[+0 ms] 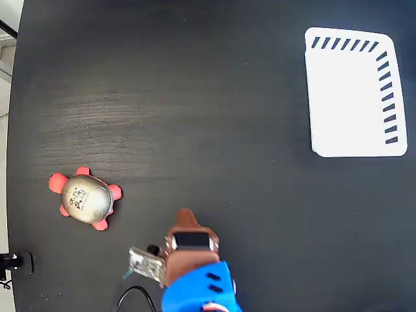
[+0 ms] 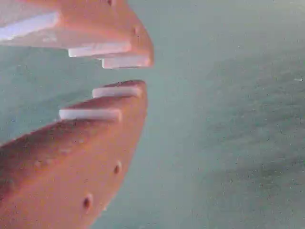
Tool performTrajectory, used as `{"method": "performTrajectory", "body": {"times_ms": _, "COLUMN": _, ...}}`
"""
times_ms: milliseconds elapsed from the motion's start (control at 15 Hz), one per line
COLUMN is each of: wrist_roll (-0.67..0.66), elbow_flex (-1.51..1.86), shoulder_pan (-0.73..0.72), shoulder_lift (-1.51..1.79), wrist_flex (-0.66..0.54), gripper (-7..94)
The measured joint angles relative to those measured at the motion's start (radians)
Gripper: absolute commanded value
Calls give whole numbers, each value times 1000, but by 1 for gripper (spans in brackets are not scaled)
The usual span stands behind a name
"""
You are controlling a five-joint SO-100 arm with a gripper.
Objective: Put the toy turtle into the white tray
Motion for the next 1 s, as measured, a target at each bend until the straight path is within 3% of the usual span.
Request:
{"method": "performTrajectory", "body": {"times_ms": 133, "wrist_roll": 52, "elbow_flex": -147, "shoulder_pan": -41, "shoulder_lift": -241, "wrist_flex": -49, "gripper": 0}}
{"method": "performTrajectory", "body": {"times_ms": 600, "wrist_roll": 328, "elbow_flex": -580, "shoulder_pan": -314, "shoulder_lift": -779, "wrist_flex": 41, "gripper": 0}}
{"method": "performTrajectory", "body": {"times_ms": 933, "wrist_roll": 456, "elbow_flex": -943, "shoulder_pan": -451, "shoulder_lift": -1086, "wrist_flex": 209, "gripper": 0}}
{"method": "performTrajectory", "body": {"times_ms": 1000, "wrist_roll": 476, "elbow_flex": -996, "shoulder_pan": -471, "shoulder_lift": -1138, "wrist_flex": 241, "gripper": 13}}
